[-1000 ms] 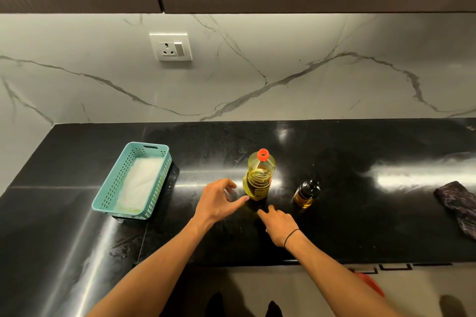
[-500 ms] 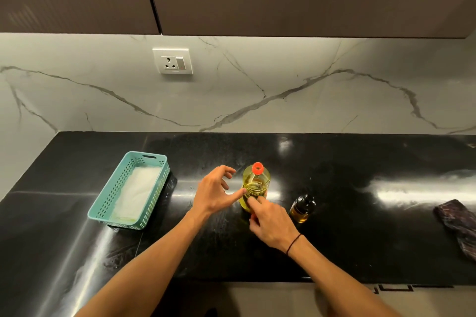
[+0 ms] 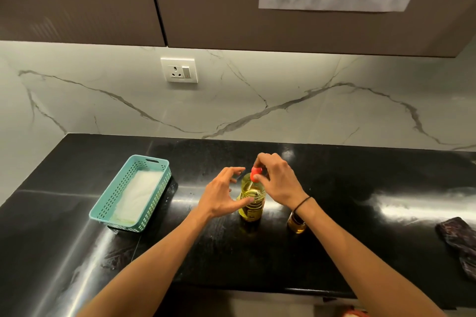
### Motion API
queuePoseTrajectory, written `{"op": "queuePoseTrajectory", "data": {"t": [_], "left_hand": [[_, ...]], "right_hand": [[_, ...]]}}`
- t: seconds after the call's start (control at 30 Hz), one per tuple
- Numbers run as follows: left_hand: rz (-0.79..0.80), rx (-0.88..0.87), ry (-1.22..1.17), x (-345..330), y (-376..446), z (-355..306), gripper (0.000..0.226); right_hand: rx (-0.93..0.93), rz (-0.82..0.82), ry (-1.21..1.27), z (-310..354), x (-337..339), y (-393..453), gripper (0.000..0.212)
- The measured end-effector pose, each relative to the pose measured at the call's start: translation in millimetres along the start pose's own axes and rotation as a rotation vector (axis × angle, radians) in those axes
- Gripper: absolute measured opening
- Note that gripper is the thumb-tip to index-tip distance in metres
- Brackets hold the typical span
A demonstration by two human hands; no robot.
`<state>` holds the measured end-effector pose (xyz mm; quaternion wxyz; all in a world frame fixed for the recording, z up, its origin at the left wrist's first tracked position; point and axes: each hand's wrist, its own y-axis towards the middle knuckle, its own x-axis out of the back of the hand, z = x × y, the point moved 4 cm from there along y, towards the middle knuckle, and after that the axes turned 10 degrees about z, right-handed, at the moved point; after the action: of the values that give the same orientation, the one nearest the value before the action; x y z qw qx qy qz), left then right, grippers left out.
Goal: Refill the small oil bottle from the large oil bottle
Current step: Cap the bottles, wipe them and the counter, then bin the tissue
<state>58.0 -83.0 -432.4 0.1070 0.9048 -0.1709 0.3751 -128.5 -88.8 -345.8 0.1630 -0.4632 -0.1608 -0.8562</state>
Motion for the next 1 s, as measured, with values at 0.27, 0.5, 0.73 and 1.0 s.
{"op": "queuePoseTrajectory", "data": {"t": [0.27,0.5,0.73,1.0], "left_hand": [[0.032,0.028,0.015,-6.7,9.0,-12.1,0.082],[0.048,0.068,-0.002,-8.2,14.4,-11.5,0.072],[0.049,0.083,-0.018,-8.3,13.8,-12.7,0.071],[0.069,0.101,-0.052,-6.3,15.8,-13.3,0.064]], "right_hand": [[0.087,0.265,-0.075,-1.5,0.0,12.8,0.025],[0.203,0.338,-0.249,7.7,3.0,16.5,0.020],[0.172,0.359,-0.367,14.7,5.1,24.3,0.015],[0.202,0.438,-0.486,22.4,3.7,25.3,0.034]]}}
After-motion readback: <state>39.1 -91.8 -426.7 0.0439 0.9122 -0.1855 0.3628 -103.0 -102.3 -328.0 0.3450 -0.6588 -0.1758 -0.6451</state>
